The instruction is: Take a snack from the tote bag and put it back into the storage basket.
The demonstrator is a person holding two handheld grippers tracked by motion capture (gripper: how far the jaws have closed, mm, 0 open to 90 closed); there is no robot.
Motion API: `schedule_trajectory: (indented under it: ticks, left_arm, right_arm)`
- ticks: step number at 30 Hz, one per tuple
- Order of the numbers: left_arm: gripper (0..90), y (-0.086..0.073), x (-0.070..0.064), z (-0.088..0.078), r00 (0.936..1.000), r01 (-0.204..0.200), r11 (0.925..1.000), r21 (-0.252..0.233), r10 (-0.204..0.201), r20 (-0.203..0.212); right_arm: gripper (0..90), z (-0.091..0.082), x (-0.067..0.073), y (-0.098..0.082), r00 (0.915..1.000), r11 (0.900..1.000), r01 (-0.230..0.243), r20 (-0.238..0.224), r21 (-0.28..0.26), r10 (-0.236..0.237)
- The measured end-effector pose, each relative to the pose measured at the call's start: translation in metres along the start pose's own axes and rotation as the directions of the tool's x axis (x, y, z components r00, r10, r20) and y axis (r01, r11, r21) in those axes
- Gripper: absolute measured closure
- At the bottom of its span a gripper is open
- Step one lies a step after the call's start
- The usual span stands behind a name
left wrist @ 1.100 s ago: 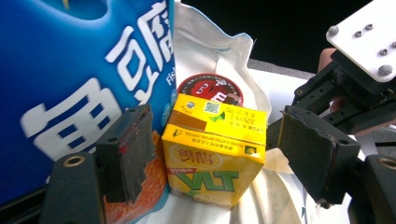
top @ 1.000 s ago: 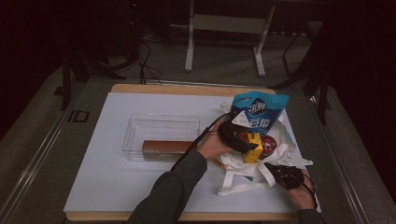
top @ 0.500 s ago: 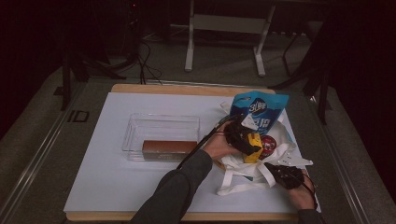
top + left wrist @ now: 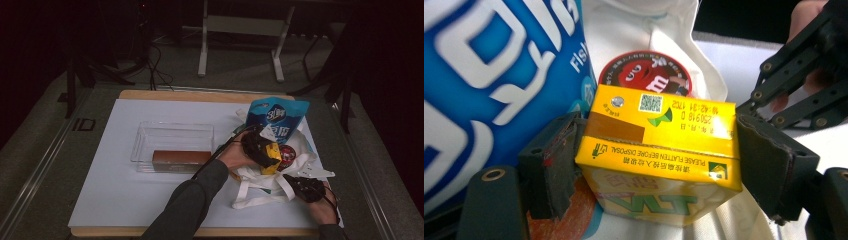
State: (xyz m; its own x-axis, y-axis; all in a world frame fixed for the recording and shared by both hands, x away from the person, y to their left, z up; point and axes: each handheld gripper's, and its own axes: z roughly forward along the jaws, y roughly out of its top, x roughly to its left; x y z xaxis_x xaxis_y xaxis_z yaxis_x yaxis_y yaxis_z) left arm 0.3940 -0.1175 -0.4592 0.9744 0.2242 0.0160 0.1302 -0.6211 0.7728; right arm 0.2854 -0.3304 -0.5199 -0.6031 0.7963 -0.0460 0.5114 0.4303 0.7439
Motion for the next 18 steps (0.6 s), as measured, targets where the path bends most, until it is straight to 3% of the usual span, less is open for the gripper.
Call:
schedule_trajectory:
  ticks: [8, 18]
  left_arm:
    - [24.9, -0.0021, -0.0016, 0.0081, 0.9998, -0.018, 0.9979, 0.062, 0.018, 0.001]
    - [27.3, -0.0029, -0.0019, 0.0075, 0.9997, -0.023, 0.9948, 0.099, 0.023, 0.002]
  right_arm:
    - [87.4, -0.0002, 0.0002, 0.0001, 1.0000, 1.000, -0.002, 0.000, 0.002, 0.002]
    - [87.4, 0.0000, -0.0002, 0.0000, 1.0000, 1.000, -0.003, -0.002, 0.000, 0.003]
